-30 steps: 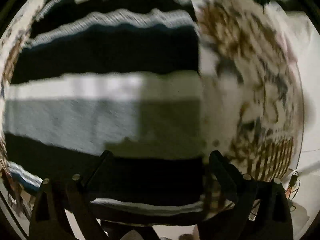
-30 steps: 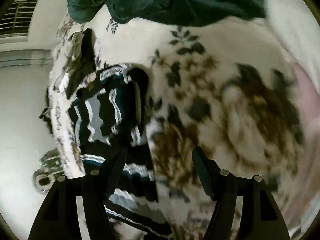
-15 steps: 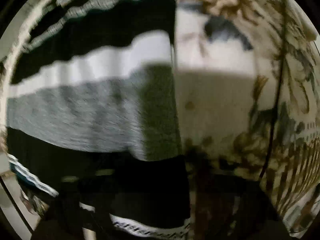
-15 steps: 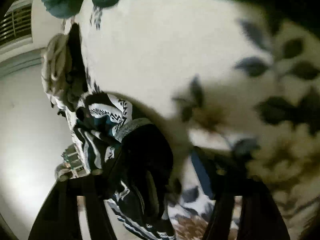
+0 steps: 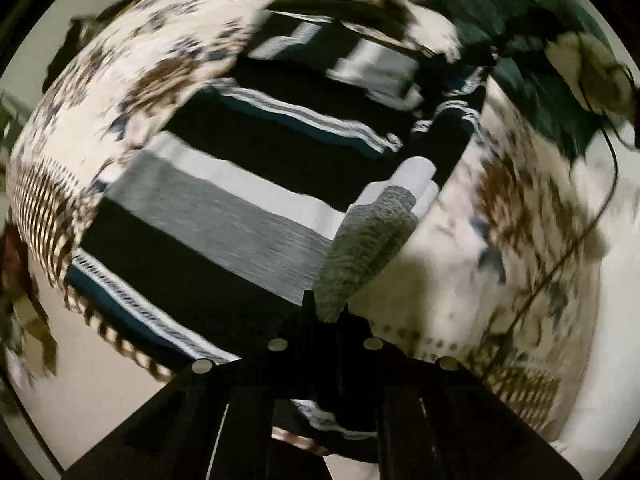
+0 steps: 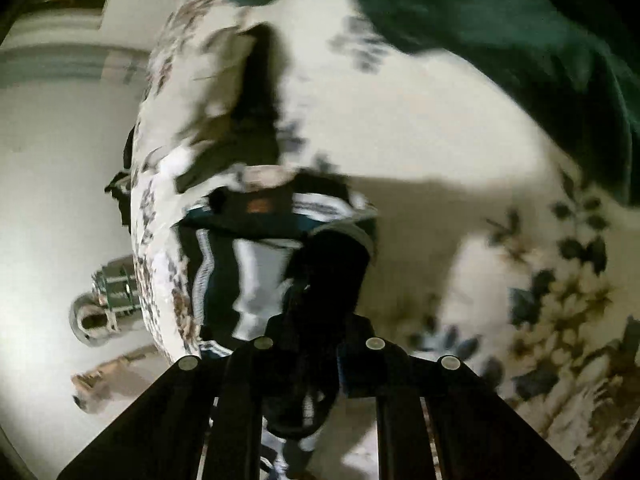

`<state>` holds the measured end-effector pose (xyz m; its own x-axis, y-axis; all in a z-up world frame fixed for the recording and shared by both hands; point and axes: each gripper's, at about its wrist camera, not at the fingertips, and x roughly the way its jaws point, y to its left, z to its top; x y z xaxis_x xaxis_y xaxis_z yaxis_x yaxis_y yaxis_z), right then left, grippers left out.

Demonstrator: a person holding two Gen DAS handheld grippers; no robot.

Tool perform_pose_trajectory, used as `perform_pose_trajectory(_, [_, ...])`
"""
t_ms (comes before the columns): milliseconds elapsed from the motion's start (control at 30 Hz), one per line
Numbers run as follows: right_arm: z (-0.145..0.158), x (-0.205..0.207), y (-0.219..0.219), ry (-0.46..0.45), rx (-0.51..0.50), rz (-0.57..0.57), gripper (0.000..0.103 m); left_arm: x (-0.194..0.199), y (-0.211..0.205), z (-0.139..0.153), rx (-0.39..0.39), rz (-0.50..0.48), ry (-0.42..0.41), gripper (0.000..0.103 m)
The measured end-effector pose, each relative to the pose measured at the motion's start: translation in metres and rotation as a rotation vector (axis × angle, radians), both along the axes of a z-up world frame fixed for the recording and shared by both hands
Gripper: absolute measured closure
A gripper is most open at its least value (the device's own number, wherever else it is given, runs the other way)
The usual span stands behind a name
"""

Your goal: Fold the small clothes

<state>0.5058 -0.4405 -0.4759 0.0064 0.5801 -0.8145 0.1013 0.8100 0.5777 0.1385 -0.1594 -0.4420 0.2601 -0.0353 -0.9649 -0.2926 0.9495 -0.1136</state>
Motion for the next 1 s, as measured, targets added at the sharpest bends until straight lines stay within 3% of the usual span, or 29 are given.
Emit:
perform_pose_trajectory(100, [0.021,0.013,0.056,-0.014,-0.037,0.042,0.089,-0.008,0.054,-0.008,-0.061,0.072,0.003,0.098])
perform_pose_trajectory(200, [0.026,0.029,0.144,-0.031,-0.096,0.11,0.09,-0.011,0.109,-0.02,-0.13,0.135,0.013,0.098])
perform_pose_trajectory(433, [-0.005,0.059,0.336,-0.046,-0.244,0.23,0.09,-0.017,0.212,-0.064,-0.274,0.226,0.045,0.098])
perform_pose_trajectory(567, [-0.029,0.069,0.412,-0.053,-0.339,0.288,0.09,-0.018,0.253,-0.085,-0.32,0.237,0.058,0.097])
perform_pose_trajectory(700, [-0.061,0.075,0.444,0.004,-0.406,0.293,0.088,-0.025,0.287,-0.119,-0.446,0.284,0.111,0.089])
perform_pose_trajectory(767, [-0.067,0.075,0.443,0.027,-0.359,0.256,0.075,-0.037,0.302,-0.125,-0.504,0.333,0.117,0.067])
perform_pose_trajectory(800, [-0.062,0.073,0.437,0.029,-0.287,0.229,0.059,-0.044,0.31,-0.123,-0.527,0.357,0.111,0.064])
perform_pose_trajectory(833, [-0.057,0.069,0.433,0.024,-0.255,0.215,0.049,-0.05,0.316,-0.12,-0.536,0.369,0.109,0.057])
perform_pose_trajectory(867, [-0.05,0.064,0.426,0.021,-0.235,0.203,0.045,-0.055,0.321,-0.116,-0.544,0.375,0.109,0.047])
perform_pose_trajectory(1000, [-0.022,0.023,0.396,0.014,-0.202,0.221,0.042,-0.061,0.322,-0.104,-0.588,0.348,0.095,0.041])
